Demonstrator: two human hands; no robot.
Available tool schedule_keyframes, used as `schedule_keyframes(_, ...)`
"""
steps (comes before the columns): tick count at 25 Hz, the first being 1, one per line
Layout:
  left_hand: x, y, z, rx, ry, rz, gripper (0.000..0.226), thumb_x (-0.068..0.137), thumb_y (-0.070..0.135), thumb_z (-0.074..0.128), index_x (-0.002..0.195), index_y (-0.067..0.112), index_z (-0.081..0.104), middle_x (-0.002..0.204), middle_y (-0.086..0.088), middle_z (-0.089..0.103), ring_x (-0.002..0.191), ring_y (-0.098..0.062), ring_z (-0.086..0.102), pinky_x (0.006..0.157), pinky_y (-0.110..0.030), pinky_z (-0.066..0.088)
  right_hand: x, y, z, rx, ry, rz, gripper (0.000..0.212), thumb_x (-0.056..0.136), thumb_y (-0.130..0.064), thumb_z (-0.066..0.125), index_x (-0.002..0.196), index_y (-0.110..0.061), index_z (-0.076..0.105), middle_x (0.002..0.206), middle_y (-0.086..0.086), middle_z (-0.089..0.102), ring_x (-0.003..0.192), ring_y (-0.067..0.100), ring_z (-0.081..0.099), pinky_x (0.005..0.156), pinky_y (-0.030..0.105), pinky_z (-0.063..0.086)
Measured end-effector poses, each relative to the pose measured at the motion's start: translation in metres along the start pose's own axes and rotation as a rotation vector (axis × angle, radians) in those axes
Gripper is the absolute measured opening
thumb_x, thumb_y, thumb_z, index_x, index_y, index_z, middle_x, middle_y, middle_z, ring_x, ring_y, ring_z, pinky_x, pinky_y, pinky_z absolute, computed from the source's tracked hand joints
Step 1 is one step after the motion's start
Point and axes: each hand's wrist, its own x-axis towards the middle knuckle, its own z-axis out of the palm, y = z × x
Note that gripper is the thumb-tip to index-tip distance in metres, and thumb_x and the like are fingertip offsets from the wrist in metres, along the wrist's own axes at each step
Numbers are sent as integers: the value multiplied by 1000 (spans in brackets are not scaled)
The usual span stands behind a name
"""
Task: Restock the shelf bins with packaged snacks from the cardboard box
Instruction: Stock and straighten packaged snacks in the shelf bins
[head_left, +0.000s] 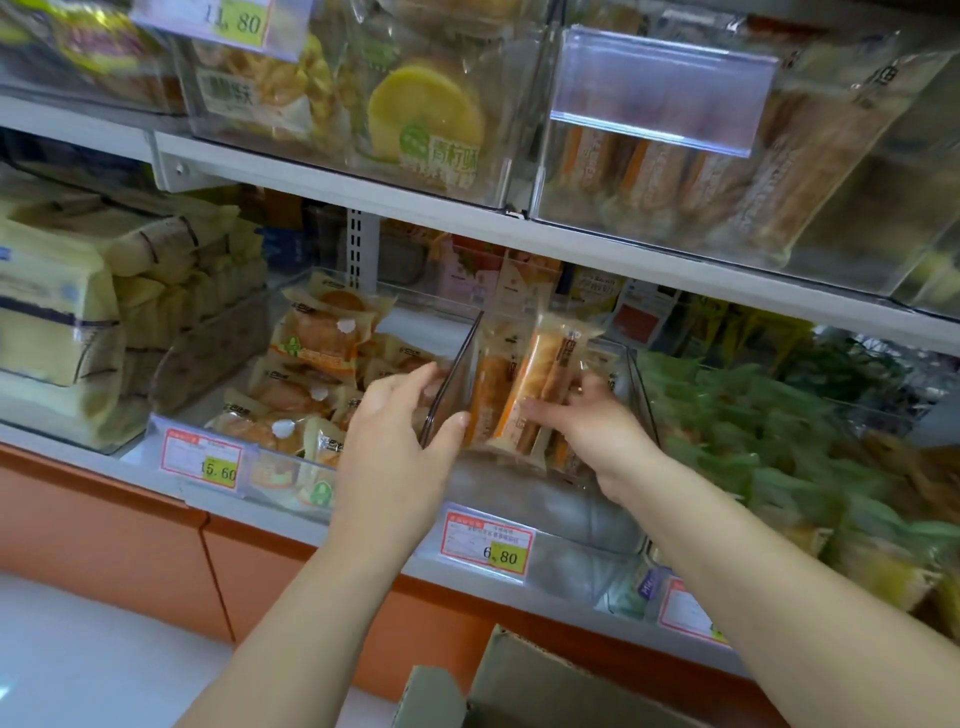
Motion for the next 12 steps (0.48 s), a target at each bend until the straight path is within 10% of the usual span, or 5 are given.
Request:
schedule_keyframes(4, -4, -13, 0, 142, -162, -67, 54, 98, 29, 54, 149, 31, 36, 144, 9, 52, 130, -13, 49, 99, -23, 37, 37, 26, 38, -229, -44, 150, 67, 77, -26, 80, 134, -16, 48, 128, 4, 61, 113, 24, 60, 98, 42, 49)
schedule_keyframes(12, 0, -17, -3, 78, -141, -31, 47, 99, 16, 54, 143, 32, 48, 113, 21, 54, 96, 5, 44, 73, -4, 27, 56, 42, 69, -439, 90, 122, 63, 78, -38, 78, 129, -11, 50, 125, 8, 60, 113, 28, 60, 94, 40, 51)
